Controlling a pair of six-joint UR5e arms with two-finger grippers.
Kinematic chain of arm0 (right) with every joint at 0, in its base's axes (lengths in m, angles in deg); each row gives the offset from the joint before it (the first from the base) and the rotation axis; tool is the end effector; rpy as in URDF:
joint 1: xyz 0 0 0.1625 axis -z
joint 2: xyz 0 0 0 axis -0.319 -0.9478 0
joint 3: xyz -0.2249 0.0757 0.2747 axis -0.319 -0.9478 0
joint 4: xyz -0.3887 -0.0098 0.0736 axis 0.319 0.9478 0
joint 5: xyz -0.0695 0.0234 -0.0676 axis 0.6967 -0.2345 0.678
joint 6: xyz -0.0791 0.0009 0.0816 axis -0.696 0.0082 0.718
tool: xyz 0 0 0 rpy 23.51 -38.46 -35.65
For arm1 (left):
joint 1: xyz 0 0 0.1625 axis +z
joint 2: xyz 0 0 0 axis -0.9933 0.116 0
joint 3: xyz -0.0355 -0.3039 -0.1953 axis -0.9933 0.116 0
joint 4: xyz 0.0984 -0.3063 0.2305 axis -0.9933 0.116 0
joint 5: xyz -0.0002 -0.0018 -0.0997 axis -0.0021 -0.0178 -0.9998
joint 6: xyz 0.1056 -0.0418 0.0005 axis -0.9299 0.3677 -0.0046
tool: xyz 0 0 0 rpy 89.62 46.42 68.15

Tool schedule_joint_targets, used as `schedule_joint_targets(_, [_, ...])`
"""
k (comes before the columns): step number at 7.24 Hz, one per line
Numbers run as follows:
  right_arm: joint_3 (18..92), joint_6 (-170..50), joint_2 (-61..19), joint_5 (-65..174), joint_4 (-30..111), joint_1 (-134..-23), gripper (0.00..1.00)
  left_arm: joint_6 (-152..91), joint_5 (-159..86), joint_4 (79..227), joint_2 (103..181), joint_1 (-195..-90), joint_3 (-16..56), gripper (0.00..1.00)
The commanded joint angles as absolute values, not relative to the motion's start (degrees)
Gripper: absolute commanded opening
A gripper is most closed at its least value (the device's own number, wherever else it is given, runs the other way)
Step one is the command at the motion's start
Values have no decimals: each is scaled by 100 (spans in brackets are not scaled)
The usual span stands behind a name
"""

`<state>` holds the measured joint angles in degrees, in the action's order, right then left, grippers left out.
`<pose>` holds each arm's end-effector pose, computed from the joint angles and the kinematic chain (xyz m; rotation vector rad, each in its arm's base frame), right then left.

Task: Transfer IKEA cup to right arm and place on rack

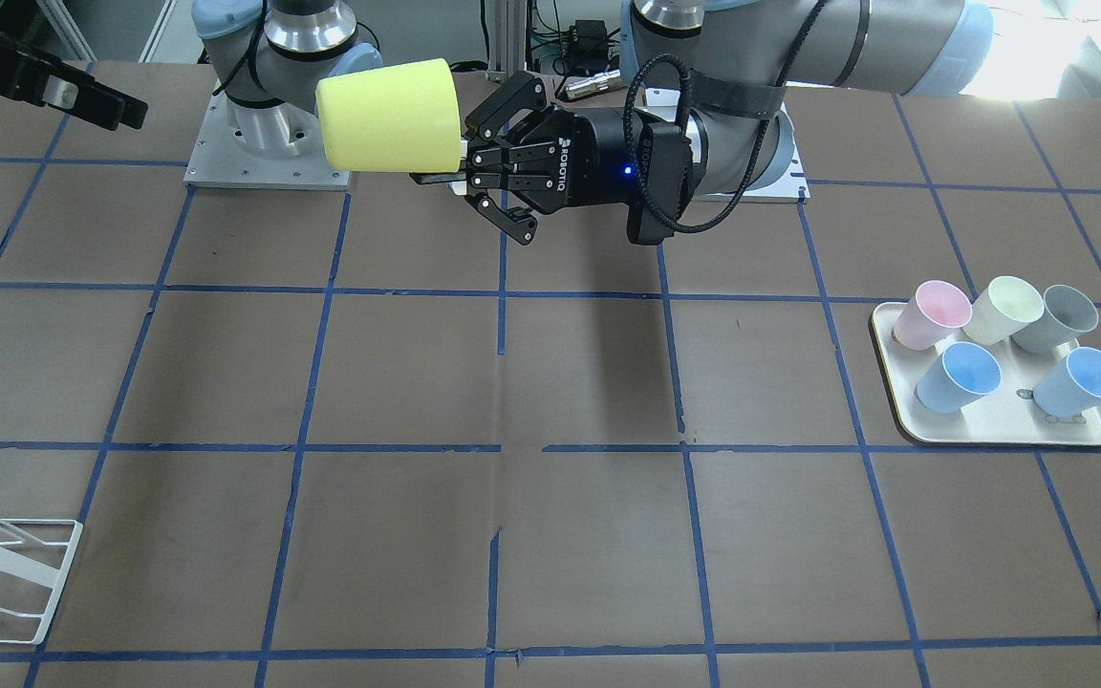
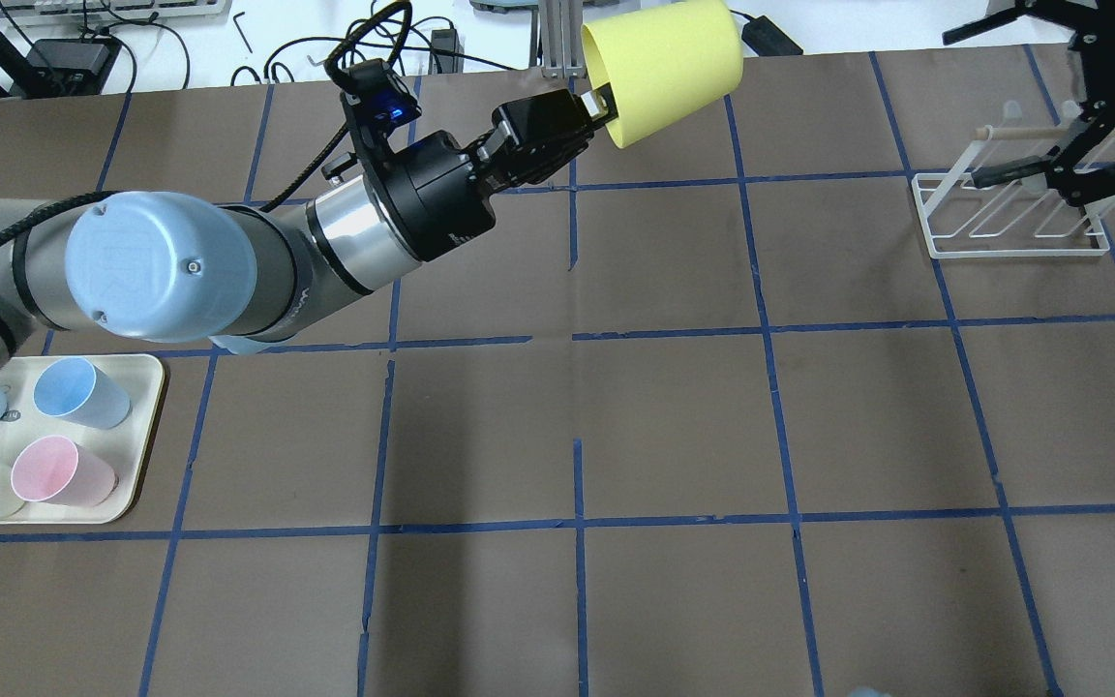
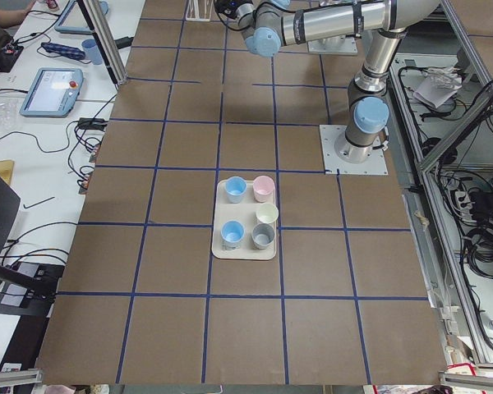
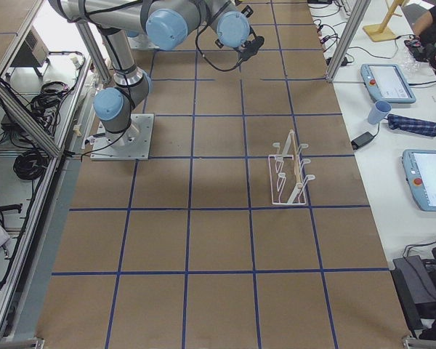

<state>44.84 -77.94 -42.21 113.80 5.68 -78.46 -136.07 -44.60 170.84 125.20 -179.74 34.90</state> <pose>-0.0030 -0.4533 0.4669 0.8638 1.8805 0.4238 -0.2826 -0.4383 0.3464 -0.0615 -1.3660 0.6741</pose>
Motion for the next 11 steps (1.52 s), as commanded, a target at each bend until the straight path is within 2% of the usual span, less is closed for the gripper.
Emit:
schedule_joint_targets(1, [4431,-7773,-4301,10831,-223,-7872,100,-13552,-4410,17183,12476,-18089,3497,0])
schedule_joint_targets(6, [4414,-5983,-4390,10708,-279,-8495,100,-12963,-3882,17614,12282,-18125,3488,0])
schedule_joint_targets(11, [4475,-5417,-4346,10707,-278,-8742,100,-12963,-3935,17623,12247,-18301,3497,0])
